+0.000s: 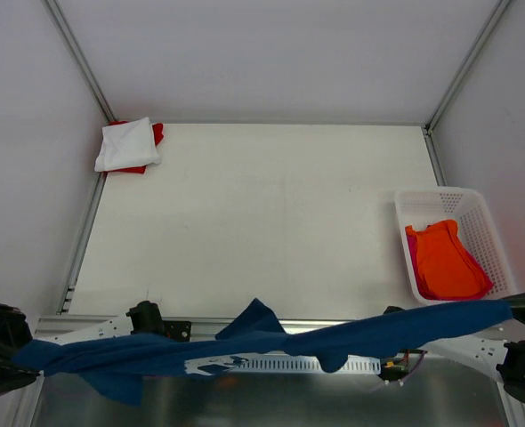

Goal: Fold and stack the t-shirts
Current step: Flatten the tshirt out

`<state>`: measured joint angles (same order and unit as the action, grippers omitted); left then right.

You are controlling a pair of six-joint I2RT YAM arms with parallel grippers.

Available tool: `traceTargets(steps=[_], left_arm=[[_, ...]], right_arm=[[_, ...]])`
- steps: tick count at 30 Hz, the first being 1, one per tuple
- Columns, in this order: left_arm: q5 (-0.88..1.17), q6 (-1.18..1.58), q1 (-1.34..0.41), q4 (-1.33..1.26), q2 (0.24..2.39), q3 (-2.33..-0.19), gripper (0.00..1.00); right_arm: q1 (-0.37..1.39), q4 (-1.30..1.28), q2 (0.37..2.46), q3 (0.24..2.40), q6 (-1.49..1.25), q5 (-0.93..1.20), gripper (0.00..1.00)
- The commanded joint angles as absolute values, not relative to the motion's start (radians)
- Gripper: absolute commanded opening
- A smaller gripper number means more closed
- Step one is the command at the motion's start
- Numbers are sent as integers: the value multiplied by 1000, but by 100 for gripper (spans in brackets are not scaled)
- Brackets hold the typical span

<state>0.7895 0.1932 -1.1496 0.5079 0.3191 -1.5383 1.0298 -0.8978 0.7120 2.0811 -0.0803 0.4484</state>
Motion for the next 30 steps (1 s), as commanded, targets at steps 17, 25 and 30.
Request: traceTargets(steps=[17, 25, 30], left_arm=[[-51, -44, -1134, 293, 350, -1267, 0], [-619, -304, -1121, 21, 704, -1080, 0], [-573, -151, -933, -8, 955, -1058, 0]], right_arm=[[923, -891, 837, 1999, 193, -309, 0], [879, -730, 1061, 1703, 256, -747, 0], [695, -642, 1210, 1579, 120, -575, 0]])
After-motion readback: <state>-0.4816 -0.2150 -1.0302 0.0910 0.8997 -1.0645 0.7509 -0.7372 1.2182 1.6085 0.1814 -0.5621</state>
